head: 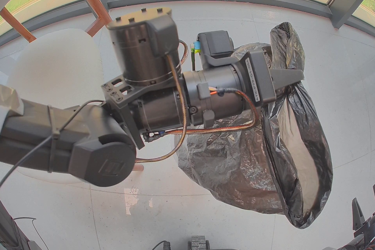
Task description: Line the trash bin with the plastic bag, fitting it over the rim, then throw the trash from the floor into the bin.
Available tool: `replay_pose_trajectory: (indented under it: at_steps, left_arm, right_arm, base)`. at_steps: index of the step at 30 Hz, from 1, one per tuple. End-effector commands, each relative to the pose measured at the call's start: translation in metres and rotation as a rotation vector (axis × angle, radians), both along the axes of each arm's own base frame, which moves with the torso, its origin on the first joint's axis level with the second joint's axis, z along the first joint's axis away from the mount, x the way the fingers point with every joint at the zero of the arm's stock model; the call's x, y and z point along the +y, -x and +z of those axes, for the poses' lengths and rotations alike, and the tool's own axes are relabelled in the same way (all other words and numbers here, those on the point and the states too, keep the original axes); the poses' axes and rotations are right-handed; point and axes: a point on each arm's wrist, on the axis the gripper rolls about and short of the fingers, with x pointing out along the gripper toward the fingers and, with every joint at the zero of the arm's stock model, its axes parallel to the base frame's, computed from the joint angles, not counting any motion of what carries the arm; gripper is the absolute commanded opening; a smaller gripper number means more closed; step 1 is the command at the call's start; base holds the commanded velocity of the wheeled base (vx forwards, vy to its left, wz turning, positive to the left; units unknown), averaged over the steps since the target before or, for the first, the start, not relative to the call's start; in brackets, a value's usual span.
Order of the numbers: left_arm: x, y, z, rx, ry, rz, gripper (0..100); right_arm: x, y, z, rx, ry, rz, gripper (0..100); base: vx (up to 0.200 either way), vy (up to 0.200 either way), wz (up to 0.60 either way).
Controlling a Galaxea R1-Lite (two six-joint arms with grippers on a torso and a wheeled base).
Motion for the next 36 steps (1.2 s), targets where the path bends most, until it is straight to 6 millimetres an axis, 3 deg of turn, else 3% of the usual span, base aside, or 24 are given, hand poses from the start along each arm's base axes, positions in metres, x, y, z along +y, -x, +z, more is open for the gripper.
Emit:
replay_pose_trajectory:
  at_steps: [1,9,12,17,18,24,36]
  left_arm:
    - [0.0,-0.025,-0.022,0.022,-0.037,0.014,0]
    - [0.008,-0.052,-0.043,-0.01,-0.026,0.016,0]
    - [0.011,-0.061,-0.061,-0.025,-0.011,0.035,0]
    - [0.015,-0.055,-0.076,-0.029,-0.003,0.04,0]
    - [0.02,-0.049,-0.089,-0.021,-0.011,0.041,0]
    - [0.026,-0.03,-0.11,-0.037,0.007,0.024,0]
    - [0.01,-0.012,-0.114,-0.036,0.025,0.02,0]
  right_arm:
    - [0.0,0.0,-0.005,0.001,0.0,0.0,100]
    - [0.0,0.0,-0.005,0.001,0.002,0.0,100]
    - [0.0,0.0,-0.005,0.001,0.002,0.0,100]
    - [0.0,0.0,-0.005,0.001,0.002,0.0,100]
    - [0.0,0.0,-0.005,0.001,0.0,0.0,100]
    - [0.0,0.0,-0.005,0.001,0.002,0.0,100]
    - [0.0,0.0,-0.005,0.001,0.002,0.0,100]
  base:
    - [0.0,0.0,0.0]
    - [0.0,0.0,0.0]
    - [0.0,0.0,0.0]
    - [0.0,0.0,0.0]
    - [0.0,0.0,0.0]
    - [0.0,0.0,0.0]
    - [0.0,0.0,0.0]
